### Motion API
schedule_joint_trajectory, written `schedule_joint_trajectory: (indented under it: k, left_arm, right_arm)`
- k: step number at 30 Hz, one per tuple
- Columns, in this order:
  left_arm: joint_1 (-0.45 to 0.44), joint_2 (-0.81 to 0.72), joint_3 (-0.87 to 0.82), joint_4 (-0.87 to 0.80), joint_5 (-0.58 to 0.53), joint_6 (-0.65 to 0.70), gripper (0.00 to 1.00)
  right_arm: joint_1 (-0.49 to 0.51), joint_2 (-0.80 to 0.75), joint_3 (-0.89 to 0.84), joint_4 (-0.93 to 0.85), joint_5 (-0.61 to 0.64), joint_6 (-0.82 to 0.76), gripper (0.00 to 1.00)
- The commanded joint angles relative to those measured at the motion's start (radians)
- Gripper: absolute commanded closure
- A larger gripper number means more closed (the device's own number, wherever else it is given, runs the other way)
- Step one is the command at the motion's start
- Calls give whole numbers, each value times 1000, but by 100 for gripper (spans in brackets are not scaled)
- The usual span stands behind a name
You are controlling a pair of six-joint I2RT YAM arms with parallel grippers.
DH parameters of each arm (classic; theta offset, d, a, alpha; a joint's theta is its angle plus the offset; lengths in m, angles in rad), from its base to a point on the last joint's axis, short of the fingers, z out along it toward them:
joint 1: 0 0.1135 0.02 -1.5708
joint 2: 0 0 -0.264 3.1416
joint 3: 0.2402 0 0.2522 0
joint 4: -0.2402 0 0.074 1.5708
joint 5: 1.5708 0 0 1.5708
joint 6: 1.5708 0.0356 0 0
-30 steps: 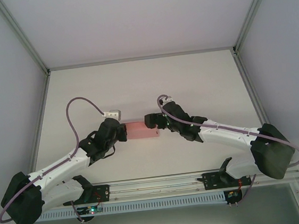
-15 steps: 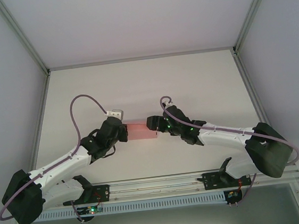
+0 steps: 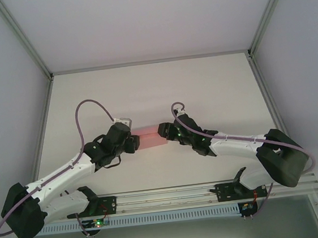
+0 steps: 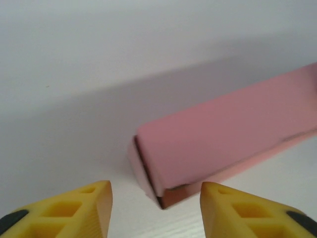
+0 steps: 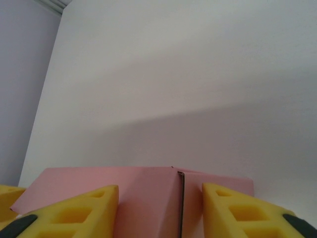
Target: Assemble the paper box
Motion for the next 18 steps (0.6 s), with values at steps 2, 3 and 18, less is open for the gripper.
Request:
schedule_joint_trajectory:
  k: [2, 3, 18]
  left_arm:
    - [-19, -15, 103, -83, 74, -35, 39]
    - [-19, -13, 115, -88, 78, -47, 36]
    - [149, 58, 146, -135, 192, -331, 4]
  right_arm:
    - [11, 60, -67, -225, 32, 28, 61]
    - [12, 61, -68, -224, 31, 31, 63]
    - [11, 59, -87, -211, 43, 48, 82]
